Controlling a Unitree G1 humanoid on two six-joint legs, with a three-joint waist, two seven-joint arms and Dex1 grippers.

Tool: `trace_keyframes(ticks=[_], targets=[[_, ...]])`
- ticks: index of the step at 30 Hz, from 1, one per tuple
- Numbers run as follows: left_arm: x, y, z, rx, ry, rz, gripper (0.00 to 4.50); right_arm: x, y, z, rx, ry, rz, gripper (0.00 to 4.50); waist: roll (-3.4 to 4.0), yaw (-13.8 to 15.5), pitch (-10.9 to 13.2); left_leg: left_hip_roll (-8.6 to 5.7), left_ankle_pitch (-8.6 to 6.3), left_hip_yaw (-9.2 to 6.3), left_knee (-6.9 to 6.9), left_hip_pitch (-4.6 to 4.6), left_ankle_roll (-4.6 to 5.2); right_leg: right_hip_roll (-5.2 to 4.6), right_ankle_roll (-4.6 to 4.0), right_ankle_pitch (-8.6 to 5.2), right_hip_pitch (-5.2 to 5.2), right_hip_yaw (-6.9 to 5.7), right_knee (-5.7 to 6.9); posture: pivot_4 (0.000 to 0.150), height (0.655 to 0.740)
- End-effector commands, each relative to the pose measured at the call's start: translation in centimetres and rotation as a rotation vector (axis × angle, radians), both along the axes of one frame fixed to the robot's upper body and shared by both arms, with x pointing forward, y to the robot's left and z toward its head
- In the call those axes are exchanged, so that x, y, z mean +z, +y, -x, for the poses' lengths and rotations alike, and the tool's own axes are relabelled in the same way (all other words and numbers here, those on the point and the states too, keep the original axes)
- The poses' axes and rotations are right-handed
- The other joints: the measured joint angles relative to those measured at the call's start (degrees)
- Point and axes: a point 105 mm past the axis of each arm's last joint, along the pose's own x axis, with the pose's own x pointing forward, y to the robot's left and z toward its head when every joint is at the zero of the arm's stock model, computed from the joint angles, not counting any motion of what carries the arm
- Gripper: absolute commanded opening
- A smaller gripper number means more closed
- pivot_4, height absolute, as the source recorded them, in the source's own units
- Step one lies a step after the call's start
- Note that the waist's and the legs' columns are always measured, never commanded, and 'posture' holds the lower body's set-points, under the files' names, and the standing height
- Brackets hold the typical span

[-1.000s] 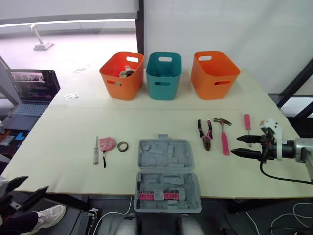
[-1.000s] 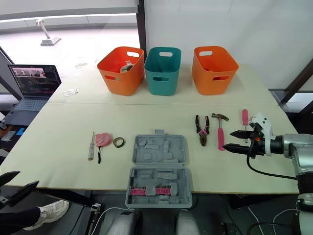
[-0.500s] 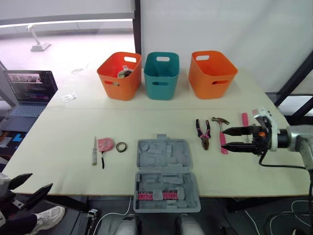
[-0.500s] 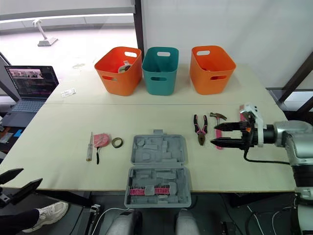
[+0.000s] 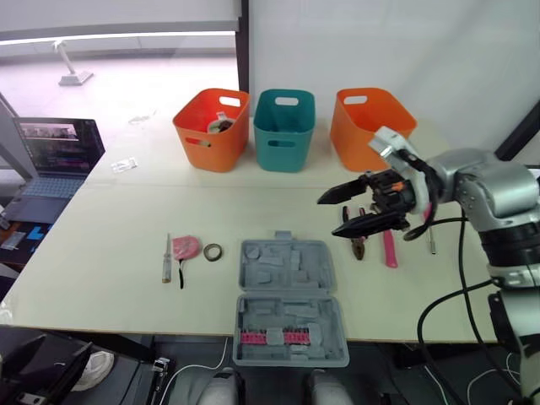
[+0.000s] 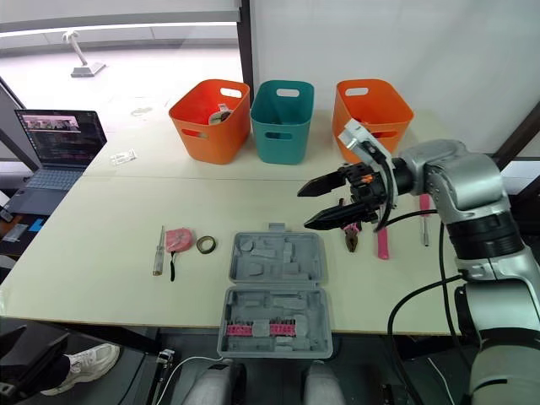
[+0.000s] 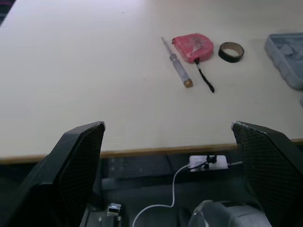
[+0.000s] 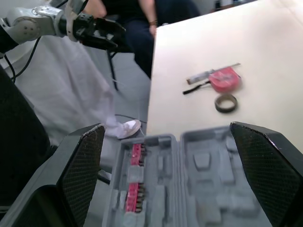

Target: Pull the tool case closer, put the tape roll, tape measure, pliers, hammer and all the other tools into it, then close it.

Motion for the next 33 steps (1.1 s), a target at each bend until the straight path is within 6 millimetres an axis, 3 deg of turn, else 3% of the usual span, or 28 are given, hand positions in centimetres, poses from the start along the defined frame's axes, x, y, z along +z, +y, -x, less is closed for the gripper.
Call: trace_keyframes(ticks=[1, 4, 8, 13, 18, 25, 29, 33], targets=[[1.0, -0.9, -0.3, -0.025, -0.038, -0.036, 4.50, 0.7, 0.2, -0.1, 0.015, -0.046, 0.009, 4.47, -0.01, -0.1, 0.0, 0.00, 0.00, -0.01, 0.00, -0.01, 0.00, 0.00, 0.00, 0.00, 0.00, -0.01, -0.08, 0.150, 0.7400], [1.2, -1.9, -1.3, -0.075, -0.040, -0.052, 4.50, 0.3, 0.5, -0.1, 0.025, -0.060, 0.021, 4.47, 0.00, -0.4, 0.0, -0.01, -0.03, 0.04, -0.02, -0.04, 0.04, 0.00, -0.03, 0.04, 0.13, 0.00, -0.32, 0.150, 0.7400], [1.4, -1.6, -3.9, -0.114, 0.010, -0.059, 4.50, 0.0, 0.7, 0.0, 0.007, -0.073, 0.023, 4.47, 0.02, -0.2, 0.0, 0.00, -0.04, -0.07, -0.04, -0.04, 0.07, 0.07, -0.03, 0.06, 0.13, -0.07, -0.33, 0.150, 0.7400], [2.6, -4.3, -11.0, -0.405, 0.062, -0.142, 4.50, -2.1, 0.9, 0.0, -0.105, -0.123, 0.099, 4.47, 0.08, 0.2, 0.0, 0.02, -0.03, -0.28, -0.01, -0.04, 0.07, 0.23, -0.05, 0.08, 0.21, -0.16, -0.25, 0.150, 0.7400], [3.2, -6.1, -14.8, -0.585, 0.095, -0.236, 4.50, -2.5, 1.1, 1.0, -0.145, -0.115, 0.074, 4.47, 0.08, -1.5, 0.0, 0.01, -0.07, -0.08, -0.07, -0.04, 0.13, 0.23, 0.34, 0.32, 0.04, 0.17, -0.24, 0.150, 0.7400], [2.2, -8.4, -19.1, -0.847, 0.142, -0.326, 4.50, -3.6, 0.9, 1.8, -0.221, -0.100, 0.063, 4.47, 0.08, -0.8, 0.0, 0.06, -0.05, -0.09, -0.21, -0.04, 0.13, 0.34, 0.30, 0.28, -0.30, 0.10, 0.38, 0.150, 0.7400], [0.7, -9.5, -21.2, -0.954, 0.163, -0.348, 3.19, -4.1, 0.9, 2.2, -0.263, -0.100, 0.056, 4.50, 0.07, -0.5, 0.0, 0.06, -0.05, -0.07, -0.16, -0.04, 0.13, 0.34, 0.31, 0.28, -0.28, 0.11, 0.39, 0.150, 0.7400], [-0.3, -9.7, -22.5, -0.975, 0.204, -0.340, 3.19, -4.2, 0.8, 2.4, -0.291, -0.090, 0.044, 4.50, 0.04, -0.4, 0.0, 0.06, -0.05, -0.08, -0.03, -0.11, 0.14, 0.34, 0.33, 0.28, -0.27, 0.10, 0.40, 0.150, 0.7400]])
